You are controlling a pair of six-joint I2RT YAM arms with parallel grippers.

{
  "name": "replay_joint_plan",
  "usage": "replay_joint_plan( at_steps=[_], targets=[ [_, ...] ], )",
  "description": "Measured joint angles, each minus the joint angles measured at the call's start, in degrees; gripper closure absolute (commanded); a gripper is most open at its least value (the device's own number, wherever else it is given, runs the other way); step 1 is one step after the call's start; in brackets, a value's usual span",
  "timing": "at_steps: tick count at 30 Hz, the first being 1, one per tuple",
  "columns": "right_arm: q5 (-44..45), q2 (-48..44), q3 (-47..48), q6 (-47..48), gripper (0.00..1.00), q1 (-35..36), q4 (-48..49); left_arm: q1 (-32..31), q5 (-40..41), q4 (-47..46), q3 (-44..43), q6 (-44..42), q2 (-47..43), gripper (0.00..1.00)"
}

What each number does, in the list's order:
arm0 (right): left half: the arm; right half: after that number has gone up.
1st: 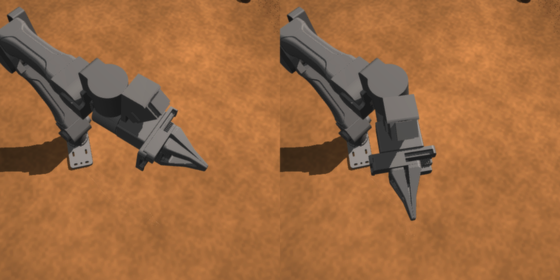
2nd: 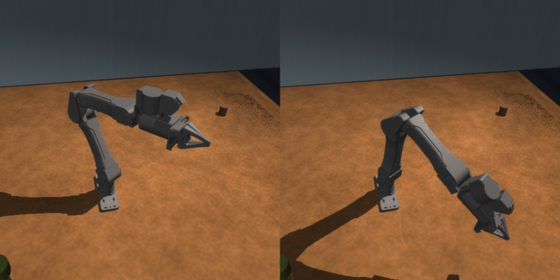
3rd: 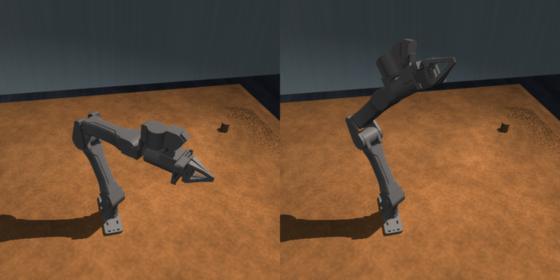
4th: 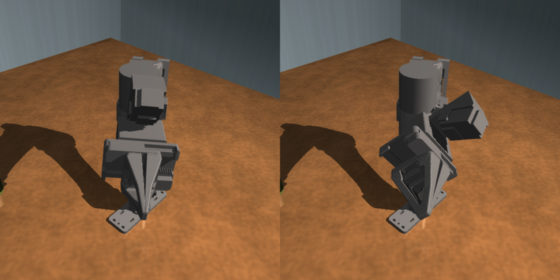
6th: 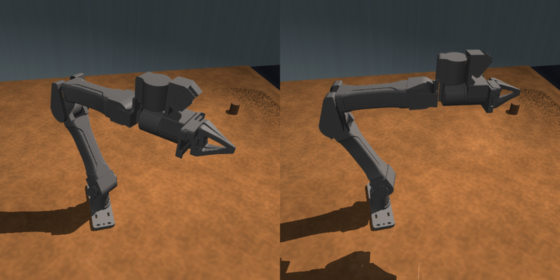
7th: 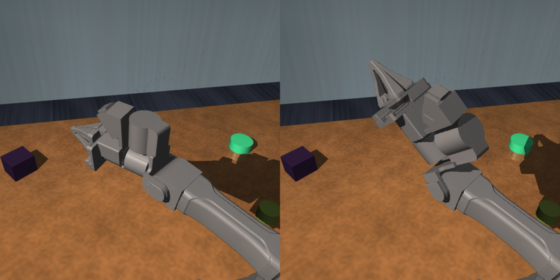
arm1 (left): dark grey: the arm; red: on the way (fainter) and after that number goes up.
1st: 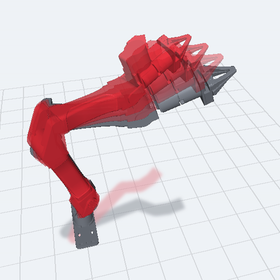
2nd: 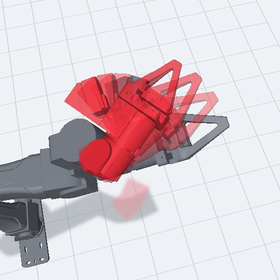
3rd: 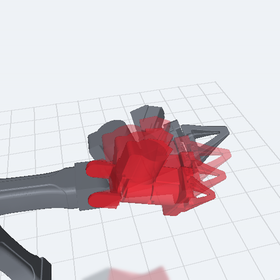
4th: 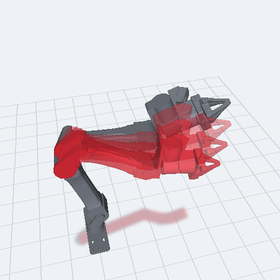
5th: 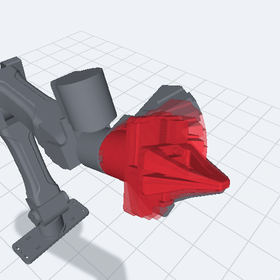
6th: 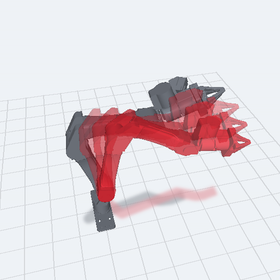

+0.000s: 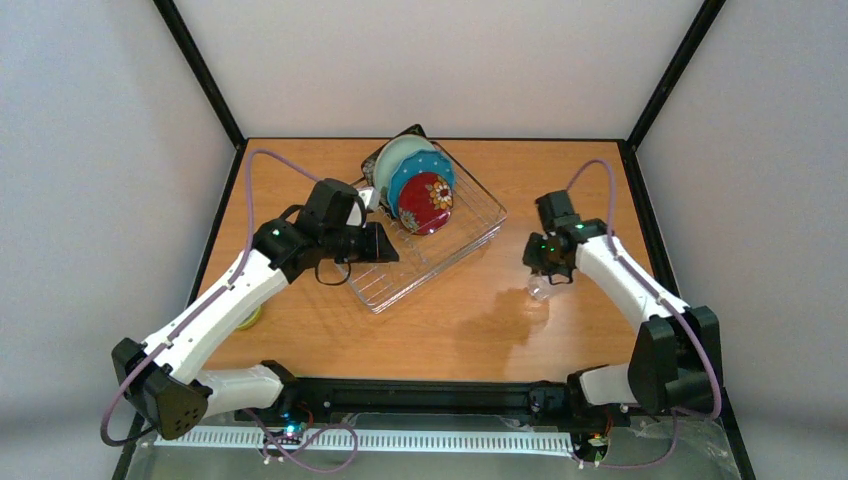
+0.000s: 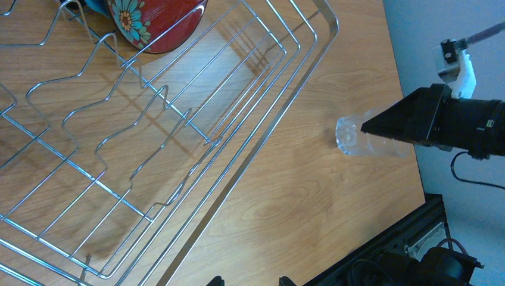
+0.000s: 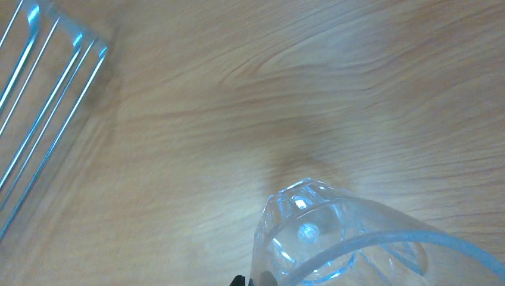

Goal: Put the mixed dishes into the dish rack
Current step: Place the cup at the center of the board.

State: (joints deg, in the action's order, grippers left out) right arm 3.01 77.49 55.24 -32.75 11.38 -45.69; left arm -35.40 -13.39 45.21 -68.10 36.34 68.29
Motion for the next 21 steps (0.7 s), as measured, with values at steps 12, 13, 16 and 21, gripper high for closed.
replay_joint_plan(
  at_steps=[12, 13, 16, 21],
  targets=[
    [4.9, 8.8, 8.0, 0.9, 0.98, 27.9, -3.5, 0.0, 1.8, 2.9, -1.9, -0.2, 0.0, 0.5],
    [5.3, 9.6, 8.8, 1.1, 0.98, 29.2, -3.7, 0.0, 1.9, 3.0, -2.1, -0.2, 0.0, 0.5],
    [6.7, 12.1, 10.4, 1.7, 0.98, 32.5, -3.8, 0.0, 2.3, 3.8, -2.1, -0.2, 0.0, 0.5],
    [8.1, 17.0, 12.2, 2.2, 0.98, 38.1, -3.7, 0.0, 2.8, 5.0, -2.1, -0.3, -0.3, 0.5]
  ],
)
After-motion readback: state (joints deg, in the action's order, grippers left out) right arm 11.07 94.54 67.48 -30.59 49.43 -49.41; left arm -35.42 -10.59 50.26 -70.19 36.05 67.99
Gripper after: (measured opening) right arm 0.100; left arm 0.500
